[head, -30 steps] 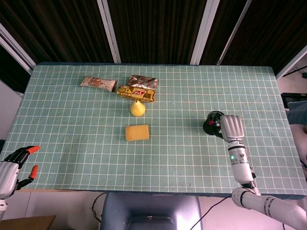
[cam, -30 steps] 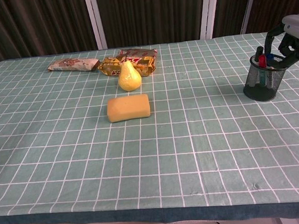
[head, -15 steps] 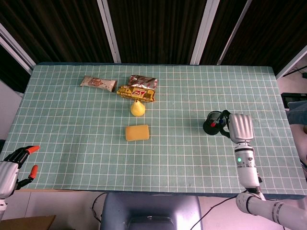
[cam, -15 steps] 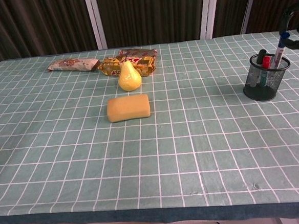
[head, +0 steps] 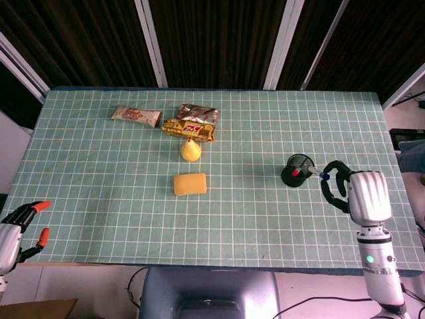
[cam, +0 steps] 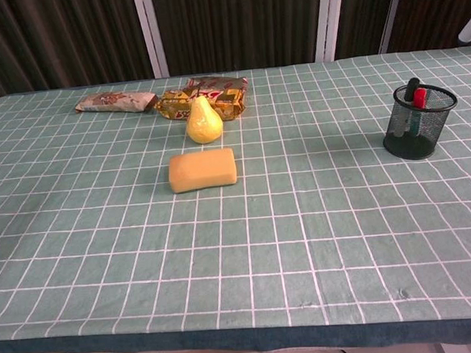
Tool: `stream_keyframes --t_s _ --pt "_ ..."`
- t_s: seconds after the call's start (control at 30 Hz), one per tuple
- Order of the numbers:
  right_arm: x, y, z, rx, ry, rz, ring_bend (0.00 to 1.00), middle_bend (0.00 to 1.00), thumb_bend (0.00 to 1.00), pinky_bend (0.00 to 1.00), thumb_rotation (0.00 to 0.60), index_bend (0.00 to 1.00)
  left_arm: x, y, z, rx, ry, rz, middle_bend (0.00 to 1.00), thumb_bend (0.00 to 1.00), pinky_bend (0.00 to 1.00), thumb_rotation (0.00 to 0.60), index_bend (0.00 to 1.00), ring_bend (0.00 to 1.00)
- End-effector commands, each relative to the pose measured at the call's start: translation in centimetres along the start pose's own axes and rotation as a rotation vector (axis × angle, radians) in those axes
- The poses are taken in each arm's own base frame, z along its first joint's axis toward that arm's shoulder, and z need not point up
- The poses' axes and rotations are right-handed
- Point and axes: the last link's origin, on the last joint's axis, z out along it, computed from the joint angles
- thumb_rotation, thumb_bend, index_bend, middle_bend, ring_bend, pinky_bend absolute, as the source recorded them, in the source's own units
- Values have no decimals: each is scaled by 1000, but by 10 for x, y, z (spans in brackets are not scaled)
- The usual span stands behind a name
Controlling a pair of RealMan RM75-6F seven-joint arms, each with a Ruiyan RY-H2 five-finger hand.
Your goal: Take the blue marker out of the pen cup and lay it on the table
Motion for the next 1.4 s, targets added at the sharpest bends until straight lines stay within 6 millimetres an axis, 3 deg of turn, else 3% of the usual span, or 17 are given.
stream_keyframes --t_s 0.03,0.2,0.37,0.83,1.4 --pt "8 4 -23 37 -71 21 1000 1000 748 1000 600 834 1 -1 0 6 2 -4 230 476 388 600 236 219" --pt "-5 12 -33 76 -236 -56 1000 1000 747 1000 600 834 1 -3 1 15 0 -10 230 477 388 600 240 219" --pt "-28 21 -29 72 -353 -154 1000 1000 748 1000 600 834 2 -5 2 26 7 -14 230 477 388 600 244 219" --pt "-83 0 21 106 -447 -205 1000 1000 747 1000 600 834 2 -6 3 31 -2 -14 230 477 388 600 245 219" --pt "-121 -17 60 85 -477 -169 1000 1000 746 1000 600 834 3 -8 2 35 -1 -20 230 476 388 600 247 219"
